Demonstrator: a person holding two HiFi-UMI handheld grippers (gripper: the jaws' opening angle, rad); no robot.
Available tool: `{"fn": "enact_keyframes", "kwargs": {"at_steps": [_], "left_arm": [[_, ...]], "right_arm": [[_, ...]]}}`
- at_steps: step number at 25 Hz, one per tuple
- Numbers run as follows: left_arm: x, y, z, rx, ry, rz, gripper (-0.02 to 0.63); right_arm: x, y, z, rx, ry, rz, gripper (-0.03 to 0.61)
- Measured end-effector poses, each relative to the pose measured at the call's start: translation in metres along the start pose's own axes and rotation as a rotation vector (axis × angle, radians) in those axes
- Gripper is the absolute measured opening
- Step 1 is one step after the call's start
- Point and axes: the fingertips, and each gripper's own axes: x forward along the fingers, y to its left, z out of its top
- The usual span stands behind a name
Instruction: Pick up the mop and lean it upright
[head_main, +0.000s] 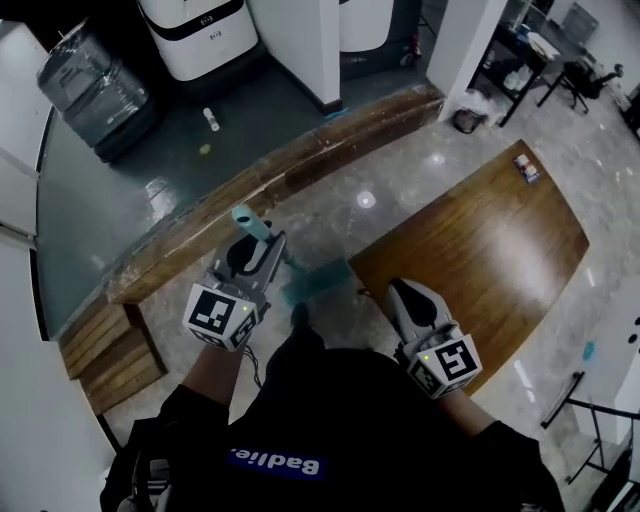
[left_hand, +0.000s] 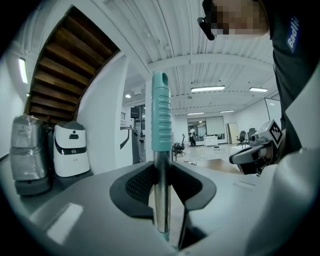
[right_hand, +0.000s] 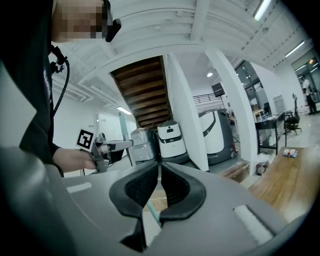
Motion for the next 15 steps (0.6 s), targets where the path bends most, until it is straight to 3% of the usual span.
{"fn": "enact_keyframes", "kwargs": {"at_steps": [7, 15], "left_arm": [[0.046, 0.064, -0.014, -0.050, 0.027, -0.154, 0.121], [0.084, 0.116, -0.034, -0.068, 0.052, -0.235, 0.120]], "right_arm": [[0.071, 0.003, 0.018, -0.024, -0.012, -0.156, 0.025], [0.107, 0.011, 0.018, -0.012, 0.008, -0.280, 0.024]]}}
